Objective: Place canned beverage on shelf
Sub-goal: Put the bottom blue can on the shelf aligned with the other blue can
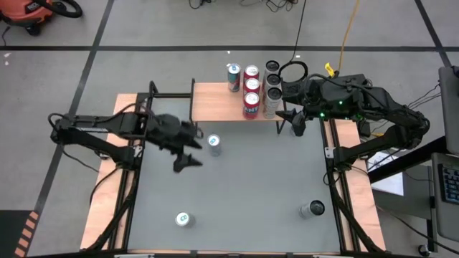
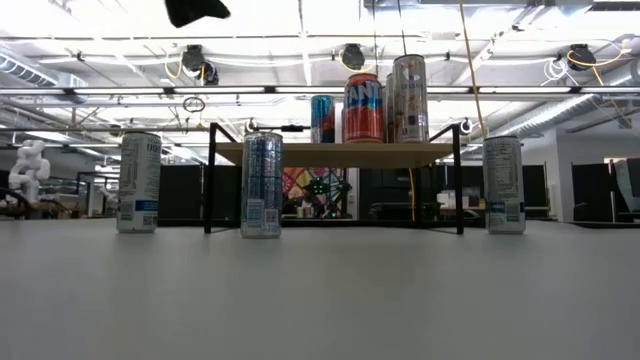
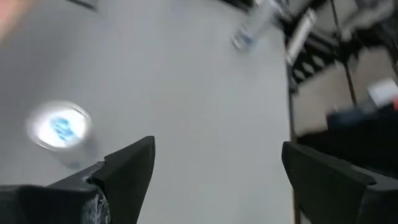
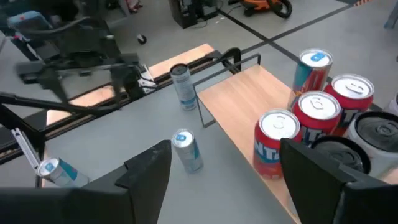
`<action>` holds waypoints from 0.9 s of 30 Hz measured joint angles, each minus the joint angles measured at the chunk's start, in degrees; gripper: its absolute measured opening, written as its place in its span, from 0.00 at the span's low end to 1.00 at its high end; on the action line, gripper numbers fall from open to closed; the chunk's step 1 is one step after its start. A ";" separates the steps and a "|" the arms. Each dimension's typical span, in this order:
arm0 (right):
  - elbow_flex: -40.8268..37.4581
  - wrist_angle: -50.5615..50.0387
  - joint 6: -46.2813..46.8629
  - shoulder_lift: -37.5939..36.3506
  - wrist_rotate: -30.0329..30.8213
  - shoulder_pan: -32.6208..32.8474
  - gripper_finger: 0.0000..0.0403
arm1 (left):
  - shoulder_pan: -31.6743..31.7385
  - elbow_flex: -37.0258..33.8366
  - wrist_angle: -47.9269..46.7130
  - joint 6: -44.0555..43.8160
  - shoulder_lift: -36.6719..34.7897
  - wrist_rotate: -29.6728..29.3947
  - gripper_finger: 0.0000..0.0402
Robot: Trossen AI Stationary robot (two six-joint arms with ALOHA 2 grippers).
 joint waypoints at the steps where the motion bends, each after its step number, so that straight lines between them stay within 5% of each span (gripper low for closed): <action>1: 0.00 -0.37 0.01 0.00 -0.01 0.00 0.65 | -1.45 0.00 -0.86 -0.58 -0.02 0.23 0.88; 8: 0.00 -2.21 0.04 -0.13 -1.32 0.00 0.65 | -11.02 0.00 -3.19 -4.43 0.00 2.52 0.88; 11: 0.00 -3.85 0.02 -0.15 -1.39 0.00 0.65 | -14.64 0.00 -6.86 -15.89 0.11 2.68 0.88; 16: 0.00 -5.87 0.02 -0.13 -1.34 0.00 0.65 | -19.51 0.00 -10.88 -22.69 2.11 3.05 0.88; 27: 0.00 -6.04 0.02 -0.13 -1.36 0.00 0.65 | -29.89 0.00 -2.54 -34.22 10.44 4.89 0.88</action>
